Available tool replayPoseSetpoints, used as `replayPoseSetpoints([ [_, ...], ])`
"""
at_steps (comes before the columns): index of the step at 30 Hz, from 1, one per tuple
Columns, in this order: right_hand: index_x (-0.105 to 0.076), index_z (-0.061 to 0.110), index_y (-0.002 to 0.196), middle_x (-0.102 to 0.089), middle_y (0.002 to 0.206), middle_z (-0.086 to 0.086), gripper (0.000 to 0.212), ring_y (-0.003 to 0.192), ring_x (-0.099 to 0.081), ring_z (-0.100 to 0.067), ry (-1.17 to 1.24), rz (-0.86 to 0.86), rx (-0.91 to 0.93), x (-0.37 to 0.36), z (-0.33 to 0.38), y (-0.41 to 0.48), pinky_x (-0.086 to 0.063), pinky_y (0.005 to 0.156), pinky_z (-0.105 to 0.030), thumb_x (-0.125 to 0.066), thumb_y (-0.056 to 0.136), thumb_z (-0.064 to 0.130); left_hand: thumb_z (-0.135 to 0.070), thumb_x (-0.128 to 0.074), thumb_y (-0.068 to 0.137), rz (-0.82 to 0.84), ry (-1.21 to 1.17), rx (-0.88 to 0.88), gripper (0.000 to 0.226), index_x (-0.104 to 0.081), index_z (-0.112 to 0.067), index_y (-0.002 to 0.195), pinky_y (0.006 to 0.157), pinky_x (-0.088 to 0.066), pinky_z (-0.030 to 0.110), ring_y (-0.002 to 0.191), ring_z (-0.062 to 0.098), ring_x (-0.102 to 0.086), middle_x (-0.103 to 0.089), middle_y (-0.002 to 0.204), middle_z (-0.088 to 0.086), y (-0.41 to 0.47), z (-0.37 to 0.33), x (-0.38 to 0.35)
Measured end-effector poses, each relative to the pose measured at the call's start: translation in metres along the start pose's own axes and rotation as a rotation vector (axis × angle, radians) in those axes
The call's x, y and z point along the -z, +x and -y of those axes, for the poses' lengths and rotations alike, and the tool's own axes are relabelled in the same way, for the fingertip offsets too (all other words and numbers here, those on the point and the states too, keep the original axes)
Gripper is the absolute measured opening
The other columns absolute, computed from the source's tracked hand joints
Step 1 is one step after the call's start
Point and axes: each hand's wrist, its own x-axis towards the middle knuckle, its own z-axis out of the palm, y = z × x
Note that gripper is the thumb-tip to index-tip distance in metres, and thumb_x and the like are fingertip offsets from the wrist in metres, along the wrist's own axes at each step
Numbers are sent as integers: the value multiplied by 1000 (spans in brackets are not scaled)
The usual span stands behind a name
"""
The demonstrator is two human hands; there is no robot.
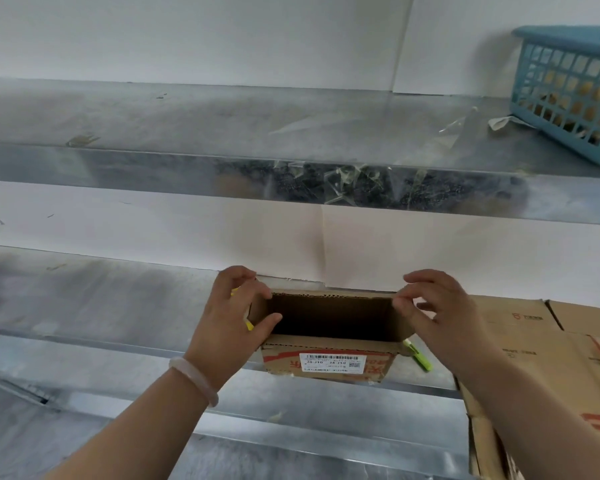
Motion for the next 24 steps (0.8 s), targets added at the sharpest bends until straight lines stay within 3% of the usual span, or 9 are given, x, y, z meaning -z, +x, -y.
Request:
replayPoseSetpoints([
  [2, -64, 47, 91, -45, 130, 22, 7, 111, -50, 1, -130, 127, 16, -1, -3, 2, -43, 97, -24, -66, 85, 44, -33, -80, 72, 29, 5, -25, 19, -65, -25, 81, 90, -43, 19, 106, 8, -48, -46, 116, -8, -1, 1, -1],
  [4, -65, 40, 113, -31, 148, 16, 30, 127, -41, -7, -211, 225, 8, -3, -4, 1, -37, 105, -26, -68, 84, 47, -55, -67, 75, 98, 10, 5, 28, -71, -30, 87, 94, -41, 24, 112, 10, -47, -47, 119, -15, 0, 1, 0],
  [8, -37, 44, 145, 6, 157, 27, 70, 145, -19, -11, -255, 382, -61, -1, -4, 2, -33, 115, -38, -52, 82, 71, -73, -47, 72, 256, 225, -49, 72, -58, -31, 130, 103, -36, 30, 126, 12, -38, -45, 136, -12, 5, 3, 7],
  [12, -7, 49, 151, 5, 160, 23, 97, 146, -21, -15, -422, 465, -61, 2, -5, 11, -35, 114, -42, -27, 65, 91, -91, -31, 66, 421, 557, -114, 89, -49, -39, 136, 106, -35, 50, 130, 25, -41, -42, 143, -4, 21, -5, 19],
  [15, 9, 47, 150, -6, 161, 16, 106, 144, -25, -18, -440, 466, -83, 5, -7, 17, -36, 113, -43, -34, 65, 92, -97, -20, 56, 558, 616, -37, 108, -25, -40, 148, 114, -22, 53, 140, 27, -24, -25, 153, -2, 32, -7, 21],
  [18, 14, 48, 149, -4, 161, 14, 108, 144, -27, -19, -420, 452, -86, 4, -8, 19, -38, 111, -43, -35, 62, 92, -97, -24, 55, 635, 624, 52, 112, -5, -41, 150, 114, -22, 51, 144, 26, -15, -10, 158, -5, 37, -5, 18],
  [21, 7, 48, 148, -3, 159, 14, 104, 138, -37, -21, -387, 342, -21, 1, -8, 15, -44, 106, -42, -39, 65, 88, -96, -30, 52, 695, 584, 144, 114, 0, -44, 149, 112, -32, 52, 144, 27, -18, -6, 159, -6, 40, -1, 17],
  [24, -2, 50, 149, 3, 158, 17, 101, 141, -31, -19, -420, 400, 0, 0, -11, 16, -39, 111, -42, -28, 61, 91, -96, -37, 51, 771, 500, 227, 115, 5, -49, 147, 108, -37, 51, 143, 28, -22, -7, 159, -7, 39, 7, 18],
])
